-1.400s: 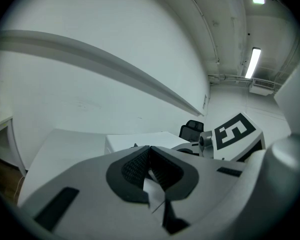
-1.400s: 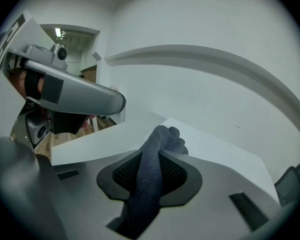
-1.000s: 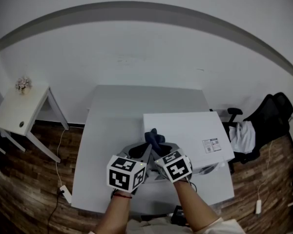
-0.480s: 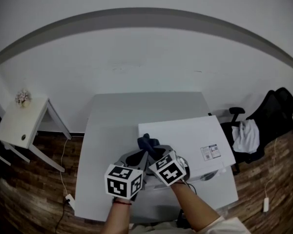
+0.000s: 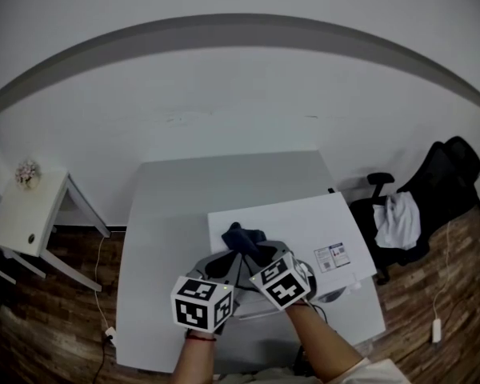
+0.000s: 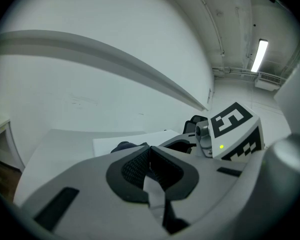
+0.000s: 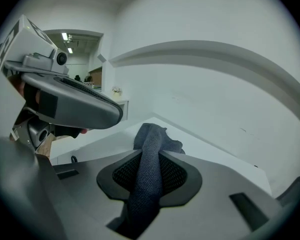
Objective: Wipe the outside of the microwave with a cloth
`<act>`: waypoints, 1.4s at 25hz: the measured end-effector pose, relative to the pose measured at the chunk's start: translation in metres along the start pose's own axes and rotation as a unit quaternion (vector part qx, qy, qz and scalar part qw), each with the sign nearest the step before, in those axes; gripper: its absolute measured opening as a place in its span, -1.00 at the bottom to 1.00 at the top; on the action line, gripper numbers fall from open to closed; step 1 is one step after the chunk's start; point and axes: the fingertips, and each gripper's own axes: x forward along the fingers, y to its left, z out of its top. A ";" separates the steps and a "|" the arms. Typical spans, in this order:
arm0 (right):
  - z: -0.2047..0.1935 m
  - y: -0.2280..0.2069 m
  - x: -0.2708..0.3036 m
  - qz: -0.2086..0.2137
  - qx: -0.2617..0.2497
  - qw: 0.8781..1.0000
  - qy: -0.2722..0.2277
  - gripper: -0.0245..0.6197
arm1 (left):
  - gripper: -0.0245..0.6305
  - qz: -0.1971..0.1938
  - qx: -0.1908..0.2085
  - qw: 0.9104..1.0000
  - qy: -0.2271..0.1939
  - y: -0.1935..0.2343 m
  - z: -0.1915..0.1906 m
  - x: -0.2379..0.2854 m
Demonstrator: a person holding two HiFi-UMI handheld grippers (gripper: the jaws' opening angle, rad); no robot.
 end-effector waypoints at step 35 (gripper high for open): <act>-0.140 -0.239 -0.108 -0.157 0.104 0.981 0.052 -0.61 | -0.91 -0.054 -0.006 0.999 0.002 -0.093 0.010 0.104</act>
